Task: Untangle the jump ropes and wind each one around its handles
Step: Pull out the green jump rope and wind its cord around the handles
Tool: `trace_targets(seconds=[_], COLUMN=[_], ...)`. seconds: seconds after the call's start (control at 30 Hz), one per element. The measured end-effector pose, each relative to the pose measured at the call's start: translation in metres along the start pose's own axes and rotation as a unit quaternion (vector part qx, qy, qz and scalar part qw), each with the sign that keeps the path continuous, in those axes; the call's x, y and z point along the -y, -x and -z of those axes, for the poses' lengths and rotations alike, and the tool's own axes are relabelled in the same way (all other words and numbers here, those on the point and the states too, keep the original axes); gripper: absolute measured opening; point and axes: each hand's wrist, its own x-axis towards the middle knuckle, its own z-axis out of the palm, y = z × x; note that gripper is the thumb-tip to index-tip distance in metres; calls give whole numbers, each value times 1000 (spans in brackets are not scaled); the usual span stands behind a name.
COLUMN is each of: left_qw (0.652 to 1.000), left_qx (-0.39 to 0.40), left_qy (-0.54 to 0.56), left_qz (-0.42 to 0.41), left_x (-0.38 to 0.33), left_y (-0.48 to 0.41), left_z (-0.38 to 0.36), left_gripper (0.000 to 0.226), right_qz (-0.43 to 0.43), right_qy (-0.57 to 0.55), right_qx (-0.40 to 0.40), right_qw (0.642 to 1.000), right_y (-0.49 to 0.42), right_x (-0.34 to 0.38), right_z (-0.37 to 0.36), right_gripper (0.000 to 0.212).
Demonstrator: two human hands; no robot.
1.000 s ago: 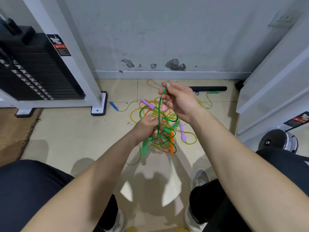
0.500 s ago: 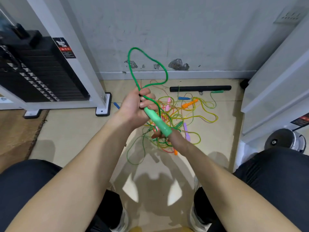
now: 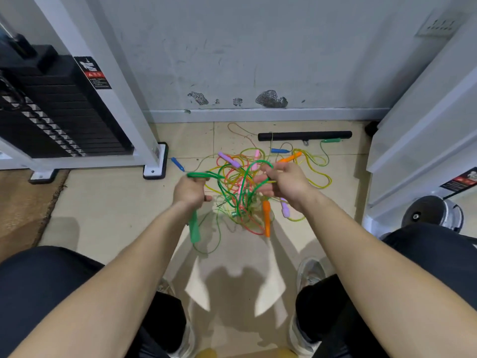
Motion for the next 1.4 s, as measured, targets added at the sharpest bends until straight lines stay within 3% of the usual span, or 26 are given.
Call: trace_targets(seconds=[0.13, 0.2, 0.27, 0.37, 0.4, 0.47, 0.53, 0.63, 0.67, 0.8, 0.9, 0.97, 1.03, 1.13, 1.27, 1.33, 1.4], left_qw=[989, 982, 979, 974, 977, 986, 990, 966, 966, 965, 962, 947, 928, 897, 856, 849, 847], left_qx=[135, 164, 151, 115, 75, -3, 36, 130, 155, 157, 198, 226, 257, 278, 257, 223, 167], left_qy=[14, 48, 84, 139, 133, 19, 66, -39, -33, -37, 96, 178, 250, 343, 447, 478, 504], left_qz=[-56, -80, -108, -137, -151, -166, -119, -219, -204, -207, -161, -143, -103, -22, 24, 19, 19], left_x=[3, -3, -10, -13, -15, -8, -9, -21, -25, -35, -48, -55, -63, -77, -84, -84, -79], left_y=[28, 38, 40, 35, 34, 18, 11, 22, 25, 30, 40, 44, 46, 49, 37, 29, 17], left_z=[-26, -38, -46, -51, -50, -45, -46, -42, -42, -42, -30, -19, -6, 12, 38, 49, 57], left_gripper=[26, 36, 38, 19, 20, 47, 64, 19, 10, 32, 38, 37, 33, 31, 22, 9, 10], right_qz=[12, 13, 12, 10, 12, 12, 7, 10, 14, 29, 50, 51, 48, 32, 35, 54, 88], right_qy=[-78, -122, -165, -202, -207, -214, -230, -244, -244, -260, -149, -89, -17, 66, 204, 271, 307], right_qx=[16, 19, 22, 30, 34, 45, 63, 92, 97, 90, -32, -107, -82, 35, 136, 139, 77], right_qw=[997, 992, 986, 979, 978, 976, 971, 965, 965, 961, 987, 989, 995, 997, 969, 951, 944], right_y=[4, 5, 7, 12, 12, 15, 19, 26, 26, 27, 8, -8, -14, -13, -18, -19, -20], right_x=[46, 61, 73, 86, 89, 93, 98, 106, 107, 113, 101, 77, 48, -2, -56, -69, -72], right_z=[-10, -15, -18, -23, -24, -26, -29, -33, -34, -35, -24, -17, -18, -29, -40, -39, -35], right_gripper=[11, 12, 15, 14, 14, 15, 16, 13, 14, 21, 36, 31, 27, 39, 19, 14, 17])
